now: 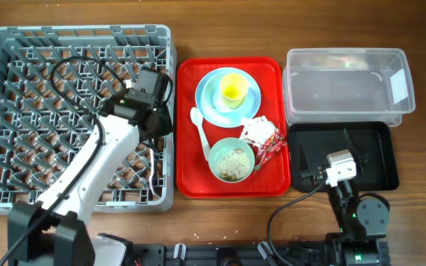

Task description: Sort waste into correct bins and load items into the dishwasher rack

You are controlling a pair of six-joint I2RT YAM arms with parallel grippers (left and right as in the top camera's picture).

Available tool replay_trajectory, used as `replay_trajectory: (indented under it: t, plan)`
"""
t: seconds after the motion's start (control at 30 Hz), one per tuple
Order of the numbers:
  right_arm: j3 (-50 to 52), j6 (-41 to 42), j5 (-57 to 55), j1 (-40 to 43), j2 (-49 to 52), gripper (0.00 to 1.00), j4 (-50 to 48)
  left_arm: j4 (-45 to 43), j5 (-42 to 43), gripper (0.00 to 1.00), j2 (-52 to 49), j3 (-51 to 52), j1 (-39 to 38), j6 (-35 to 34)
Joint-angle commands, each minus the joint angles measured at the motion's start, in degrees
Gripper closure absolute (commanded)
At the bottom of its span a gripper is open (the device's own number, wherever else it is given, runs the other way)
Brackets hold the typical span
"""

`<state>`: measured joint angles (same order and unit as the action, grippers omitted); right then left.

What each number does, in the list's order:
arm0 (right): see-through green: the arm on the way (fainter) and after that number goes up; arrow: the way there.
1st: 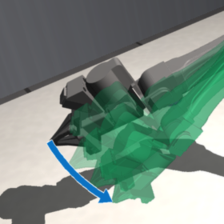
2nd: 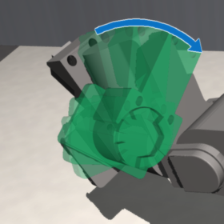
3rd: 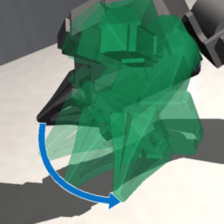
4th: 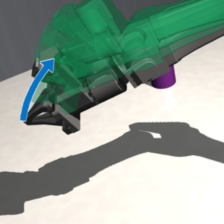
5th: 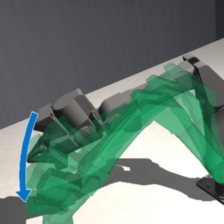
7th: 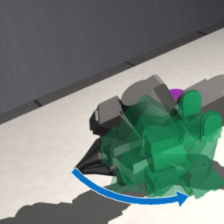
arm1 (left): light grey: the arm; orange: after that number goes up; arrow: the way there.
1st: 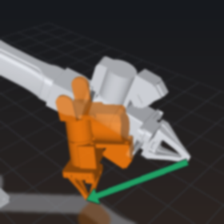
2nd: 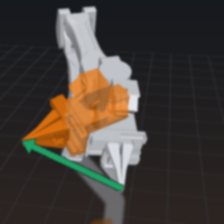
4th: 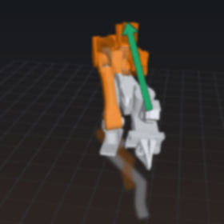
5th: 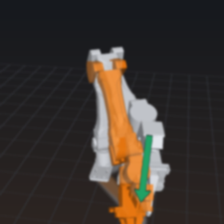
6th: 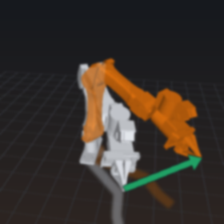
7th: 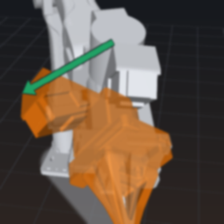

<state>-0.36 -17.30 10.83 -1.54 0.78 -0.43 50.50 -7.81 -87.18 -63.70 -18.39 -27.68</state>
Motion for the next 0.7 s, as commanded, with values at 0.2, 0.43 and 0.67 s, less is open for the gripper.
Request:
replay_trajectory:
  t: [0.2, 0.43, 0.67]
  plan:
    - [0.1, -0.6, -0.3, 0.3, -0.2, 0.0, -0.3, 1.5, 12.3, 0.66, 8.9, -6.4, -3.3, -5.0]
    - [0.1, -0.6, -0.3, 0.3, -0.2, 0.0, -0.3, -3.0, 5.3, 0.67, 5.2, -0.8, -12.8, -12.6]
    - [0.1, -0.6, -0.3, 0.3, -0.2, 0.0, -0.3, -10.2, -5.2, 0.8, -2.2, 1.7, -18.6, -23.8]
